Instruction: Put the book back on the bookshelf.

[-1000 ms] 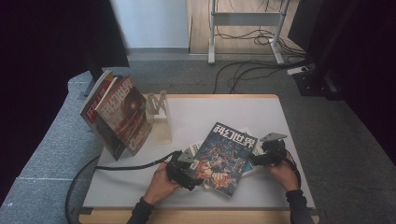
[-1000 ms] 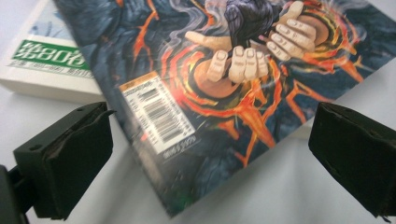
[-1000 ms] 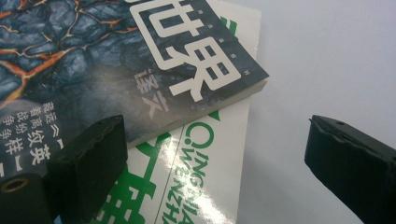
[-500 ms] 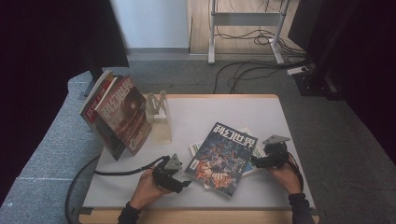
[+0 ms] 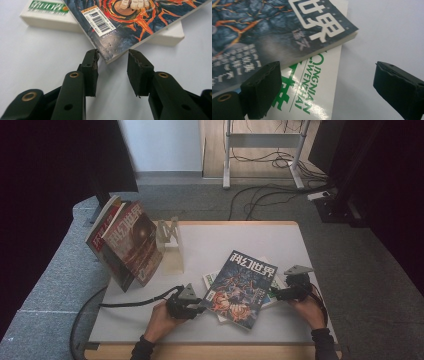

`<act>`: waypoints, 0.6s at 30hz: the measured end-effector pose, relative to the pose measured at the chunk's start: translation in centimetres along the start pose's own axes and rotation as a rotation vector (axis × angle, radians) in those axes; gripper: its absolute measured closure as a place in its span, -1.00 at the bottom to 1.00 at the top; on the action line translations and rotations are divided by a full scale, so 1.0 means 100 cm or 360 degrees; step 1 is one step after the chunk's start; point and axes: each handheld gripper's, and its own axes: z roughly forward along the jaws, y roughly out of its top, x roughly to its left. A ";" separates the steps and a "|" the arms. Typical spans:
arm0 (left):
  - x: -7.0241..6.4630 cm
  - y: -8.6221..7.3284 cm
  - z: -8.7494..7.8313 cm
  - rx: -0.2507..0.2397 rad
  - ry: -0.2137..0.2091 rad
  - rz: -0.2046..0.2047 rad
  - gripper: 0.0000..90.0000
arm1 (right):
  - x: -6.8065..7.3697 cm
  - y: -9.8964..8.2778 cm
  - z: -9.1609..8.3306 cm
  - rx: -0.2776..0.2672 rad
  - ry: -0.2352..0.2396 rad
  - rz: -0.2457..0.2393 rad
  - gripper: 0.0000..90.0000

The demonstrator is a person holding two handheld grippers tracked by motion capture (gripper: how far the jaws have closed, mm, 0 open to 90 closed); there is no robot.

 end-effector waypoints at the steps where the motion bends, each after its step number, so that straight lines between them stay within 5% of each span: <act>1: -0.001 0.002 0.002 -0.0004 0.0003 0.0007 0.37 | 0.000 0.000 -0.001 0.0000 -0.0002 -0.0002 -0.82; 10: 0.006 0.007 0.016 -0.0084 -0.0086 -0.0036 0.39 | -0.006 -0.001 -0.010 -0.0020 -0.0020 0.0018 -0.81; 14: 0.007 0.007 0.018 -0.0082 -0.0076 -0.0032 0.35 | -0.005 0.001 -0.011 -0.0021 -0.0012 0.0019 -0.81; 18: 0.008 0.004 0.013 -0.0032 -0.0017 -0.0025 -0.11 | -0.004 0.003 -0.009 -0.0021 0.0015 0.0020 -0.82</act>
